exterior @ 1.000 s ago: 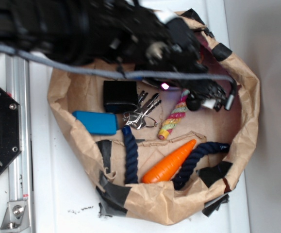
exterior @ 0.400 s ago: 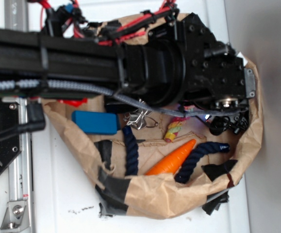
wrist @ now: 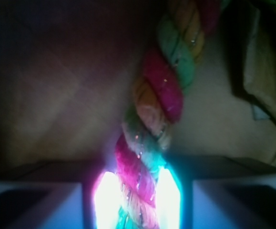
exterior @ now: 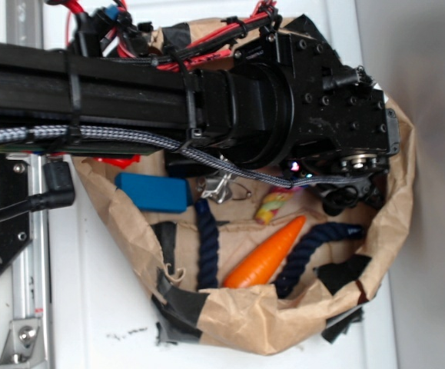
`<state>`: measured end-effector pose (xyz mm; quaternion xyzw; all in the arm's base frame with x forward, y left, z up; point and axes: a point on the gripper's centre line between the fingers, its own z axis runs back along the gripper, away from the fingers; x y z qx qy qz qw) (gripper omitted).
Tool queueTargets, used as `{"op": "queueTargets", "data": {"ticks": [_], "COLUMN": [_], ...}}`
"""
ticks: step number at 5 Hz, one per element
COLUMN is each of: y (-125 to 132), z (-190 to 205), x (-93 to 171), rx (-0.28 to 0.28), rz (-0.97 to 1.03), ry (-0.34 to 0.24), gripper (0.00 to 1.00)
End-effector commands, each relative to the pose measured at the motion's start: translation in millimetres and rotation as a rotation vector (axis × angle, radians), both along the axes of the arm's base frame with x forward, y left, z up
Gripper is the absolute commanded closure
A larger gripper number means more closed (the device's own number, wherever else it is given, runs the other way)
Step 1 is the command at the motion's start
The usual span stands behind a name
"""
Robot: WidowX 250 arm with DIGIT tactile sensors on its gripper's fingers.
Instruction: Grab the multicolored rope.
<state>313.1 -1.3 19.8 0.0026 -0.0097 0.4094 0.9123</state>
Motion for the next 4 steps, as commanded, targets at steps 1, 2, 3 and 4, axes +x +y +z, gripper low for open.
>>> {"op": "queueTargets", "data": {"ticks": [1,2,3,4], "y": [36,49,35,19], "z": [80,127,163,156], "x": [-18,-11,-4,-3], "rx": [-0.037,-0.116,-0.178,-0.168], "rz": [-0.284,-0.422,-0.609,-0.713], "ry": [-0.257,-0.340,-0.208,-0.138], "gripper": [1.00,1.00,1.00,1.00]}}
